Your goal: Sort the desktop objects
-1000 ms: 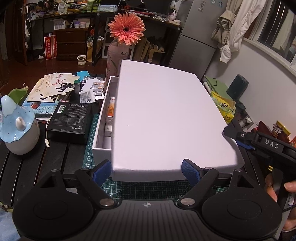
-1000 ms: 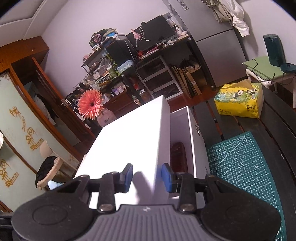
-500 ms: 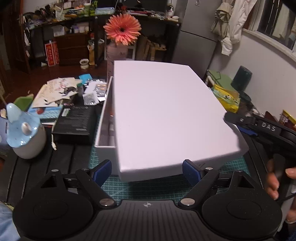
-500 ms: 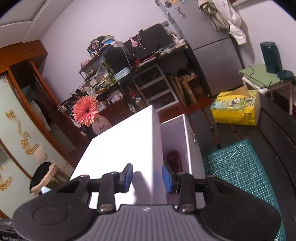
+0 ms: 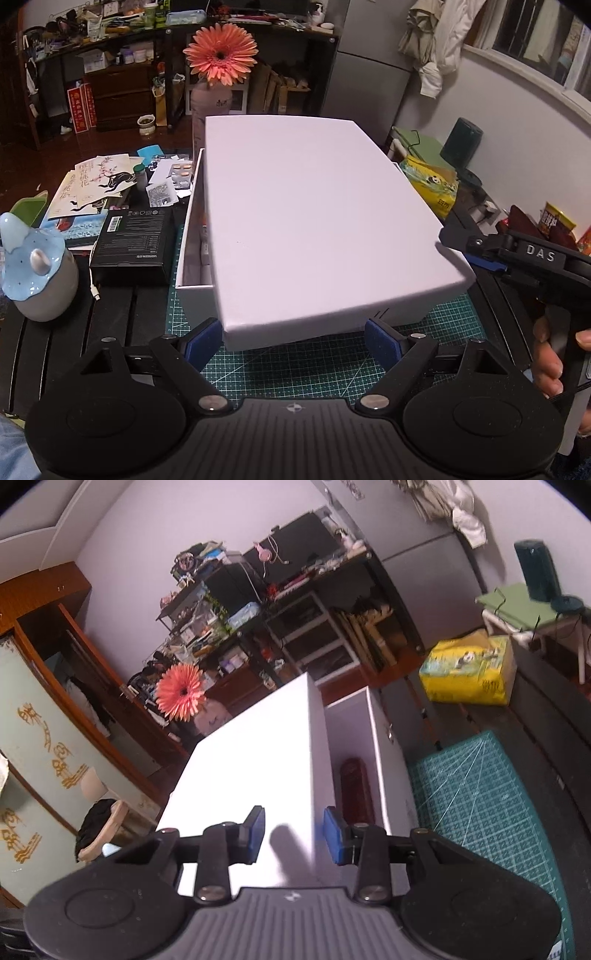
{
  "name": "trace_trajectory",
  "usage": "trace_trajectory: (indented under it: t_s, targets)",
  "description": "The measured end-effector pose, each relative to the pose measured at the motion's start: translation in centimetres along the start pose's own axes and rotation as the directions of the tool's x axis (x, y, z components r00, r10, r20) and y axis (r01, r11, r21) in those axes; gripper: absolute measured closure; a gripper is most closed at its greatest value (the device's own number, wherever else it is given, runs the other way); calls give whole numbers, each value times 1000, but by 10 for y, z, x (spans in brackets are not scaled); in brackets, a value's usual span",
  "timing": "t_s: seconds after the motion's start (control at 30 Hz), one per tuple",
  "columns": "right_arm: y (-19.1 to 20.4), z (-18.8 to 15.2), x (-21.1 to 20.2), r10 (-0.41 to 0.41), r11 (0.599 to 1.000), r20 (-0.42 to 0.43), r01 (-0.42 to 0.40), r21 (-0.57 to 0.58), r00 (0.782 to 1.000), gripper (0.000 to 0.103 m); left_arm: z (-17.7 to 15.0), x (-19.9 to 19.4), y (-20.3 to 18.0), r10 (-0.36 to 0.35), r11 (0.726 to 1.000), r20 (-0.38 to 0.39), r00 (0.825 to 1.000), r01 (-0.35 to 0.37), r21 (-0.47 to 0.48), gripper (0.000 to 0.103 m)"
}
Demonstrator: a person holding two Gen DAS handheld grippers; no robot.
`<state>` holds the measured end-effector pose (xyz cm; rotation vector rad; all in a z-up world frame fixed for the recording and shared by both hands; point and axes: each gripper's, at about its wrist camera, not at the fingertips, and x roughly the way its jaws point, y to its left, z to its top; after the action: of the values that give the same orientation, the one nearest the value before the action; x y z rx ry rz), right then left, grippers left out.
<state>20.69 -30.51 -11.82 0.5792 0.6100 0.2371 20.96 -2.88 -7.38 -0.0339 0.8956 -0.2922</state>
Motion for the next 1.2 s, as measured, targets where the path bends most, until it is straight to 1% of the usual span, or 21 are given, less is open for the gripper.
trace_trajectory:
  t_s: [0.1,0.23,0.3,0.47,0.63,0.73,0.9,1.0,1.13,1.17,1.2]
  targets:
    - [0,1,0,-4,1000,-1,4,-3,1000,68,0,0,0,-13,1000,-6,1000,13,-1,19]
    - [-4,2,1,7,1000,1,-7,26,1000,68,0,-1,-2,-22,1000,-14,1000,22,-2,19]
    - [-5,3,1,0,1000,11,0,30,1000,68,-1,-1,-6,-27,1000,-18,999,27,9,19]
    - [-6,4,4,-20,999,34,19,30,999,68,-5,0,-17,-14,999,-20,1000,15,46,18]
    - [-8,7,6,-48,999,61,47,22,997,68,-8,1,-25,-31,998,-20,999,32,60,18]
    - [-11,8,8,-50,998,72,48,29,996,68,-10,1,-31,-22,997,-17,1000,24,76,18]
    - [-14,9,10,-62,998,93,59,34,994,68,-11,1,-34,-33,996,-17,999,34,81,17]
    - [-17,9,8,-52,997,102,46,58,993,68,-9,-1,-32,-16,996,-11,1000,17,89,17]
    - [-21,12,2,-36,995,118,24,95,992,67,-3,-7,-21,-37,998,0,999,36,53,17]
    - [-22,12,-1,-35,995,126,23,101,991,65,-1,-9,-17,-44,998,6,999,44,39,17]
    - [-22,13,-4,-35,994,133,21,106,991,60,0,-11,-13,-50,998,14,999,50,23,17]
